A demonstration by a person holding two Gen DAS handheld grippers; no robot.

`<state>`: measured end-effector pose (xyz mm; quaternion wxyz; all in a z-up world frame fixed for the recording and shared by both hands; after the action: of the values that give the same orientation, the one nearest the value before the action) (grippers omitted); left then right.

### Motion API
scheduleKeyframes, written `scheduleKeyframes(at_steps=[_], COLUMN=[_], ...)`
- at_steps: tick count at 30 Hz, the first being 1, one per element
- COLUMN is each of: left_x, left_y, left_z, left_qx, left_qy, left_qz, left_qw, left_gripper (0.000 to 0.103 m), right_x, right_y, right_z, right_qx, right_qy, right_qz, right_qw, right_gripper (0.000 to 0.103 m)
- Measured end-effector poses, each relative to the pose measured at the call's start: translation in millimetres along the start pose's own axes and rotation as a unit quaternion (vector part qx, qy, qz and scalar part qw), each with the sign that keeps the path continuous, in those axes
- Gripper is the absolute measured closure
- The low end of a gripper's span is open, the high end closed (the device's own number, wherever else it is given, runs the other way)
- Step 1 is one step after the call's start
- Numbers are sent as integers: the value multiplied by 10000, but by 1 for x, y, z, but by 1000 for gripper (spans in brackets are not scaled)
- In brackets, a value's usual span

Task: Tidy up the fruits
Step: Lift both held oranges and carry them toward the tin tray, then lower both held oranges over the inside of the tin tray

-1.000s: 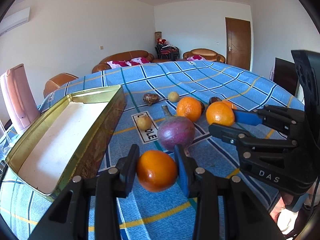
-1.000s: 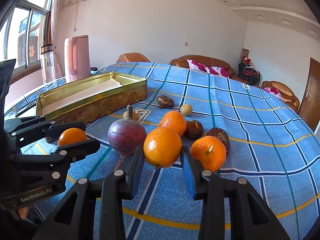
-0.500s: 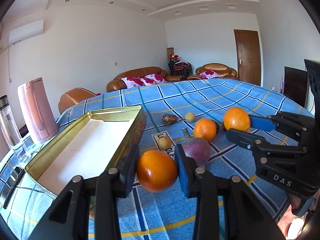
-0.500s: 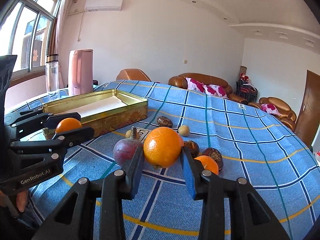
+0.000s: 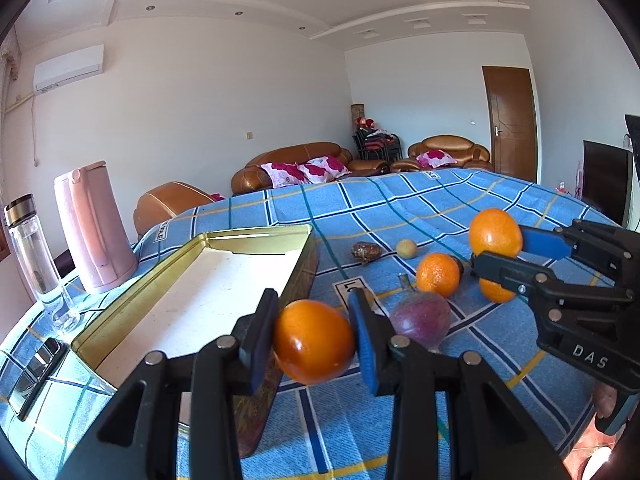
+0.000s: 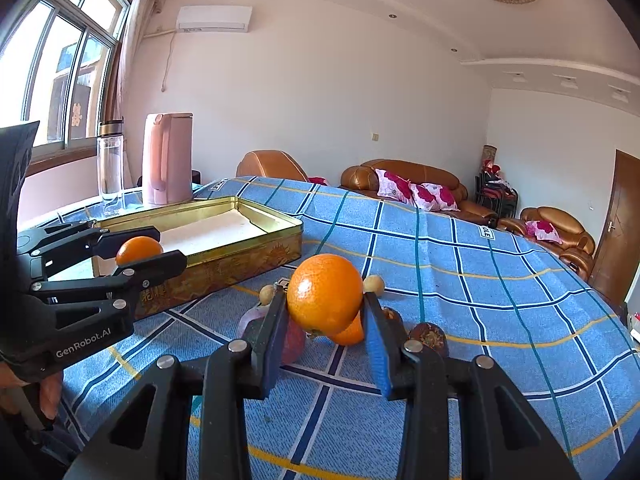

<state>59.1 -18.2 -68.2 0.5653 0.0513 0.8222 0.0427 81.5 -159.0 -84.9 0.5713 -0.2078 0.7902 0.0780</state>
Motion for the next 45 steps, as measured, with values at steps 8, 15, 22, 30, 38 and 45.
scheduleKeyframes(at_steps=[8, 15, 22, 30, 38, 45], left_x=[-5, -8, -11, -11, -11, -9], left_y=[12, 24, 39, 58, 74, 92], left_z=[2, 6, 13, 20, 31, 39], left_qx=[-137, -270, -401, -513, -609, -672], left_qy=[-16, 26, 55, 162, 279, 402], left_qz=[-76, -119, -180, -271, -311, -424], left_qw=[9999, 9996, 9990, 9982, 9973, 9960], left_gripper=[65, 65, 65, 65, 65, 65], right_x=[-12, -25, -40, -56, -65, -70], right_y=[7, 16, 28, 42, 57, 68], right_z=[2, 9, 17, 32, 50, 61], right_qx=[-64, -178, -333, -540, -726, -837], right_qy=[-104, -132, -154, -104, -16, 40], right_qz=[-105, -188, -287, -320, -372, -402], right_qw=[9999, 9996, 9989, 9980, 9967, 9957], right_gripper=[64, 64, 64, 64, 64, 64])
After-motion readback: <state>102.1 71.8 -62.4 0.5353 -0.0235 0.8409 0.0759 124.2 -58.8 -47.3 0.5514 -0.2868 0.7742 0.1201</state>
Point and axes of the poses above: each gripper's, at about its wrist camera, not at the fingertips, and z roughly the way its jaws point, y to its left, x to its underside, the point moved 3 cm from there along z, roughly the way its jaws point, and after that the axes turned 1 degree about -y, right-handed, at the moved point
